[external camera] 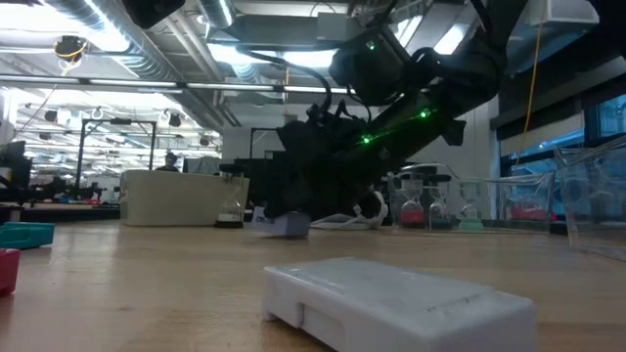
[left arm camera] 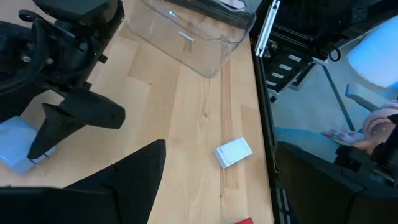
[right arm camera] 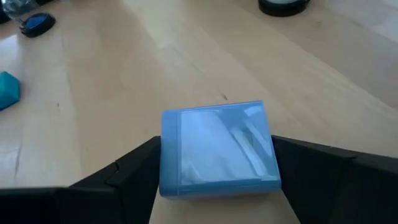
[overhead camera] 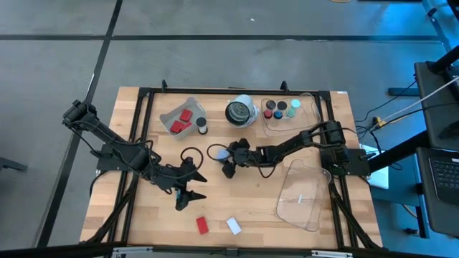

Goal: Pick & Place Office items
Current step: Put the light blue charger adapter into the gray bin

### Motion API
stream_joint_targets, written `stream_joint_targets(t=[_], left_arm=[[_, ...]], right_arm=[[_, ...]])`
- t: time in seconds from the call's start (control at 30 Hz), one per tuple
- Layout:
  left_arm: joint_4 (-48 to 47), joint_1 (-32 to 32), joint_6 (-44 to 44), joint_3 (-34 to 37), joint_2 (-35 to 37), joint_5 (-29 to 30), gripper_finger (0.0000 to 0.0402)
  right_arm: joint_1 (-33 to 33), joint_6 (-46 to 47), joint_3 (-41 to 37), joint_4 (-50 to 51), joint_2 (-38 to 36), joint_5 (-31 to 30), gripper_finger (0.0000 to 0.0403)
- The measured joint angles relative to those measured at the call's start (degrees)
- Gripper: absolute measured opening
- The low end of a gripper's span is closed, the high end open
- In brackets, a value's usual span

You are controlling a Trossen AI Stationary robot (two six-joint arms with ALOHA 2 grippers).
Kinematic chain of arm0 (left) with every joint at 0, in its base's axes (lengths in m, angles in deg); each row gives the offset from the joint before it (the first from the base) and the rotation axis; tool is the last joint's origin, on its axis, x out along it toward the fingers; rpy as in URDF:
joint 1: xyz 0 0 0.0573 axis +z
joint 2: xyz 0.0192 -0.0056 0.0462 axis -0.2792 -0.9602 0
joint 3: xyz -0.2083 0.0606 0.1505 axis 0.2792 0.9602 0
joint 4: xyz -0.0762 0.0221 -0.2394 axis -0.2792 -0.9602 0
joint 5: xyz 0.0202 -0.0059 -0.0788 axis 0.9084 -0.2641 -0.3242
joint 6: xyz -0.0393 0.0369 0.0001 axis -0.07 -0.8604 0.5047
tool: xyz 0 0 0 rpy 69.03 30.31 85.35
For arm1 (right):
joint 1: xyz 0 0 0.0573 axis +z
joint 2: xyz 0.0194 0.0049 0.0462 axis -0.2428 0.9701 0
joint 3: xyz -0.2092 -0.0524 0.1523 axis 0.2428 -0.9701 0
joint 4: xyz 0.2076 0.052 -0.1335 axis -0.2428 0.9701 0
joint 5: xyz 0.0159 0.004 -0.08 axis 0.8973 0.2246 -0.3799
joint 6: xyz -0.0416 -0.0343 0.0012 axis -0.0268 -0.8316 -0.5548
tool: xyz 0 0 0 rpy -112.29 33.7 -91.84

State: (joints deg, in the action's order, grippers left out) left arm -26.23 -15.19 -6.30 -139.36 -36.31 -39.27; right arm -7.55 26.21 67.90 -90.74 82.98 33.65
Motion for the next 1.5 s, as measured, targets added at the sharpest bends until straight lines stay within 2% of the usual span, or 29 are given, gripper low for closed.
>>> stream_joint_targets(t=[0.2, 0.57, 0.7, 0.83, 1.0, 1.17, 1.3, 1.4, 1.5], left_arm=[[-0.12, 0.00, 0.00, 0.00, 0.00, 0.04, 0.0299], [-0.49, 0.00, -0.85, 0.00, -0.12, 0.07, 0.0299], [-0.48, 0.07, -1.00, 0.00, -0.68, 0.95, 0.0299], [-0.61, 1.49, -2.19, 0.00, -1.26, 6.74, 0.0299], [-2.97, 4.73, 6.02, 0.00, -4.89, 15.23, 0.0299], [-1.02, 8.47, 15.13, 0.00, -13.78, 16.56, 0.0299], [3.71, 10.50, 18.12, 0.00, -20.42, 20.38, 0.0299], [6.98, 11.62, 18.86, 0.00, -24.28, 25.41, 0.0299], [10.46, 12.85, 19.74, 0.00, -27.03, 26.99, 0.0299]], right_arm=[[-0.03, -0.70, 0.01, -0.73, -0.02, 1.66, 0.0281], [-0.17, -1.53, 0.01, -1.25, -1.46, 2.69, 0.0364], [-0.80, -3.27, 0.03, 5.24, -6.94, 4.97, 0.0369], [-1.64, -3.57, 0.03, 18.59, -14.88, 5.47, 0.0365], [-1.15, -5.37, 0.03, 35.06, -24.31, 0.39, 0.0354], [0.02, -4.79, 0.03, 50.15, -32.57, -7.40, 0.0345], [1.06, -3.25, 0.03, 56.66, -37.14, -12.35, 0.0343], [1.49, -3.19, 0.03, 58.74, -39.11, -15.36, 0.0343], [1.49, -3.38, 0.03, 58.96, -40.03, -16.53, 0.0343]])
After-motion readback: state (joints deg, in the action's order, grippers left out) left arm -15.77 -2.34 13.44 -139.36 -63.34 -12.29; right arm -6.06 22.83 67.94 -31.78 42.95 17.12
